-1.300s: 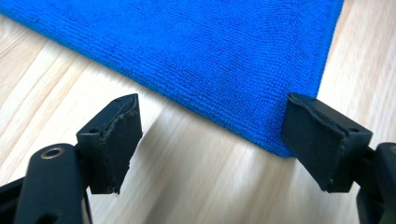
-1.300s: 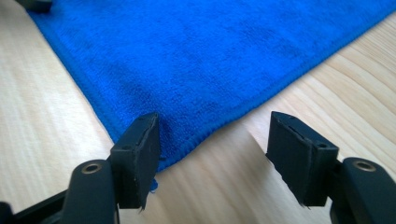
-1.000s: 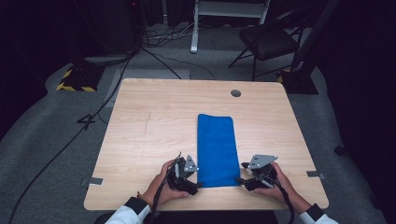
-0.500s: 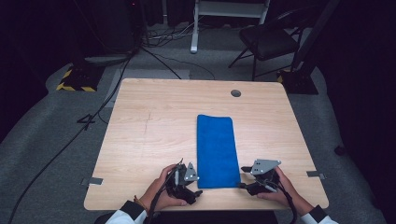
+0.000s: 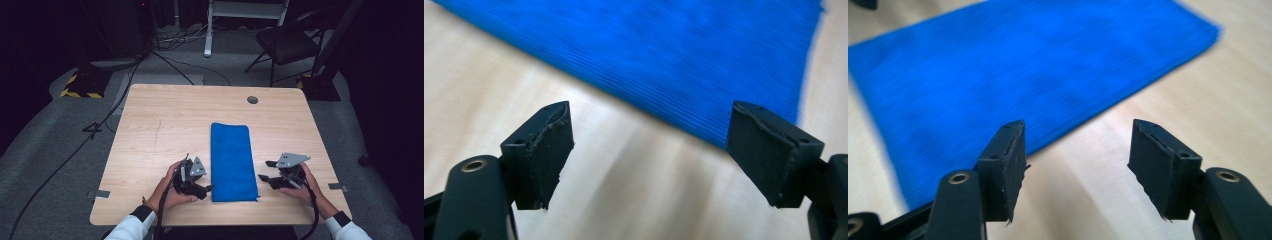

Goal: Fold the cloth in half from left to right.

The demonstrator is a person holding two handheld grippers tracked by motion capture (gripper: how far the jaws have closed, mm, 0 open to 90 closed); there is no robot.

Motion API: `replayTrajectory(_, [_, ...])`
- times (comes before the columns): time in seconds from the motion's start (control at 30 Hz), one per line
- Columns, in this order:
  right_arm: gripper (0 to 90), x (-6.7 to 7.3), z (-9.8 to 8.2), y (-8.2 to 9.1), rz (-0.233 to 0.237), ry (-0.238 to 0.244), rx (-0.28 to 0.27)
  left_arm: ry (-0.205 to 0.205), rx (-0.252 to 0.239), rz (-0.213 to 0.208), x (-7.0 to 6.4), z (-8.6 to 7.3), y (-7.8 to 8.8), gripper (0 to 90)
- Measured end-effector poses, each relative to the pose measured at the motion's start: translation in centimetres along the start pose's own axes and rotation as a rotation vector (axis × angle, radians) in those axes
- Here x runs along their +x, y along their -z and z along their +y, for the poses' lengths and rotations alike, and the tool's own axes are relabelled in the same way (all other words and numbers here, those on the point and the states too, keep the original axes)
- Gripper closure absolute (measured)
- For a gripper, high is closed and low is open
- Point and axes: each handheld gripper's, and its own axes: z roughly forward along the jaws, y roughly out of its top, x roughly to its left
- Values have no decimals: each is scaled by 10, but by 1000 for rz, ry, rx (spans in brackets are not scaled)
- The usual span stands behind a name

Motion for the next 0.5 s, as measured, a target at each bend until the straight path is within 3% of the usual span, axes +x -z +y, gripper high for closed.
replayTrajectory(0.07, [402,-13,7,-2,-19,-33,-14,14,-6,12,11,5,-2,198])
replayTrajectory(0.2, [406,-30,22,-13,-78,-24,-4,23,7,25,29,14,-11,199])
replayTrajectory(0.3, [408,-44,32,-24,-100,-50,-6,37,2,34,42,25,-17,197])
replayTrajectory(0.43, [411,-61,48,-40,-134,-75,-11,3,8,83,54,40,-29,191])
replayTrajectory(0.5, [412,-68,54,-46,-131,-94,-16,26,1,80,62,47,-36,204])
